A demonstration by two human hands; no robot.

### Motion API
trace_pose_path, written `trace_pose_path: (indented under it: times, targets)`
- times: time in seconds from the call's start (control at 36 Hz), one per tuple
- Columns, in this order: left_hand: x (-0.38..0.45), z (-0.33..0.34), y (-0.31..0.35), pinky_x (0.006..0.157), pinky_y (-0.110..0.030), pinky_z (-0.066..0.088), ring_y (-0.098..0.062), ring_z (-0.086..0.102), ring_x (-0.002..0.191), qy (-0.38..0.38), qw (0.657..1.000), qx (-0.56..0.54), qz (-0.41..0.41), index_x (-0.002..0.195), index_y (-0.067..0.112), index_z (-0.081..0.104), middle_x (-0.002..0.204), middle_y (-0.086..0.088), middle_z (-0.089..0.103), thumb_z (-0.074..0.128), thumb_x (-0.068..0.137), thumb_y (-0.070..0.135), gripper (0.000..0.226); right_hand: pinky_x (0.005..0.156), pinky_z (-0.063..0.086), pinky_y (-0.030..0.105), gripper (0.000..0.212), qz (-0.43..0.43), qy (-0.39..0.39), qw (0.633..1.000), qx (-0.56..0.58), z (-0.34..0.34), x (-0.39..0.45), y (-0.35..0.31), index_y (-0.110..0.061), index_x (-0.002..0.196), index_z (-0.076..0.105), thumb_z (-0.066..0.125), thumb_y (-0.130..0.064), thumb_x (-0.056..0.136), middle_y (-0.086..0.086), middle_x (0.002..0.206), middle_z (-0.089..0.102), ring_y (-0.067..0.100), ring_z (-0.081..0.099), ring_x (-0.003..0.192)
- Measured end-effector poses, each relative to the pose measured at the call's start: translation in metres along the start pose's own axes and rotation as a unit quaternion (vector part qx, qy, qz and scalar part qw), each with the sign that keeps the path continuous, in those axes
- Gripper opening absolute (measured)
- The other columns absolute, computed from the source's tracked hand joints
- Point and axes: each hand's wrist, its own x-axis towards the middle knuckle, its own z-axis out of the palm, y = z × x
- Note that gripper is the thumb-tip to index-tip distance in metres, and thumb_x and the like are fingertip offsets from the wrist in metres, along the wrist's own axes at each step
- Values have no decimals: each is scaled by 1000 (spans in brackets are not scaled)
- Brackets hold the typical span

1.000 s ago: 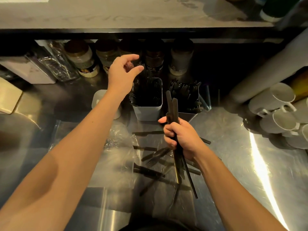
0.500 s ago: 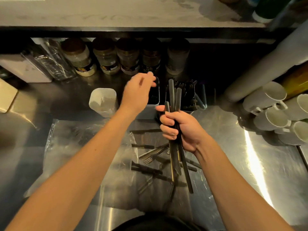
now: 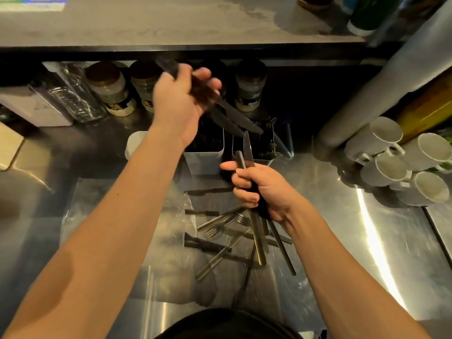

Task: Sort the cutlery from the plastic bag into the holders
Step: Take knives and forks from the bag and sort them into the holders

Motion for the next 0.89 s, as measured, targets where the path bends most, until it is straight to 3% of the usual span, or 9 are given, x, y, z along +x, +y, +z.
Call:
trace_pose_path:
  times: [0.08, 0.14, 0.22, 0.31, 0.47, 0.56, 0.64, 0.72, 0.89]
  targets:
    - [6, 0, 15, 50, -27, 39, -12, 42, 51, 42, 997, -18, 63, 103, 11, 47, 65, 3, 47, 39, 107, 18, 12, 42, 21, 21, 34, -9, -11, 998, 60, 0, -3, -2, -4, 131, 54, 35, -11, 105, -3, 65, 33, 5, 30, 42]
    - [1, 2, 16, 43, -25, 29, -10, 33, 47, 18, 986, 151, 73, 96, 16, 50, 59, 6, 42, 48, 103, 21, 9, 40, 22, 20, 34, -21, -27, 995, 91, 1, -3, -4, -3, 130, 55, 33, -11, 104, -4, 65, 32, 4, 30, 40]
    - [-19, 5, -3, 40, -20, 34, -4, 39, 44, -124, 870, 477, -8, 94, 18, 57, 59, 10, 46, 61, 98, 36, 19, 37, 24, 18, 32, -33, -55, 991, 117, 3, -3, -9, -5, 120, 59, 32, -11, 104, -5, 63, 32, 3, 30, 38]
    - [-35, 5, -22, 54, -14, 43, 0, 50, 54, -230, 771, 593, -39, 99, 14, 66, 71, 3, 58, 65, 95, 37, 24, 36, 26, 16, 26, -26, -93, 987, 132, 6, -1, -13, -10, 105, 59, 33, -12, 102, -6, 62, 33, 2, 33, 38]
    - [-31, 17, -27, 46, -20, 25, -4, 39, 52, -132, 899, 407, -92, 92, 16, 50, 68, 6, 45, 49, 103, 22, 12, 38, 25, 19, 23, -23, -47, 998, 33, 3, -5, -12, -5, 114, 56, 37, -6, 102, -2, 64, 33, 5, 30, 39]
    - [-16, 21, -14, 49, -23, 37, -9, 52, 63, 4, 970, 244, 1, 95, 16, 44, 77, 2, 63, 37, 106, 17, 13, 43, 19, 22, 26, -6, -23, 1000, -11, 0, -9, -7, -4, 119, 58, 38, -5, 102, -2, 65, 33, 7, 29, 41]
    - [-3, 17, 9, 60, -35, 55, -17, 55, 56, 60, 991, 78, 90, 101, 12, 39, 66, -1, 60, 34, 106, 14, 6, 43, 20, 21, 29, -9, -5, 1000, 23, -3, -10, -3, -4, 125, 56, 37, -9, 103, -2, 66, 33, 6, 29, 43]
    - [-3, 16, 12, 49, -32, 47, -15, 39, 44, 11, 982, 175, 74, 101, 13, 37, 56, 2, 45, 35, 103, 8, 6, 39, 22, 19, 32, -10, -27, 993, 115, -7, -7, -4, -2, 130, 51, 37, -13, 103, -4, 65, 32, 4, 29, 40]
    - [-32, 3, -23, 46, -20, 36, -6, 42, 52, -265, 775, 561, -119, 100, 17, 66, 59, 11, 52, 62, 95, 40, 24, 39, 22, 16, 11, -15, -130, 977, 167, -5, -3, -14, -15, 102, 53, 57, -22, 94, -5, 65, 32, 3, 28, 41]
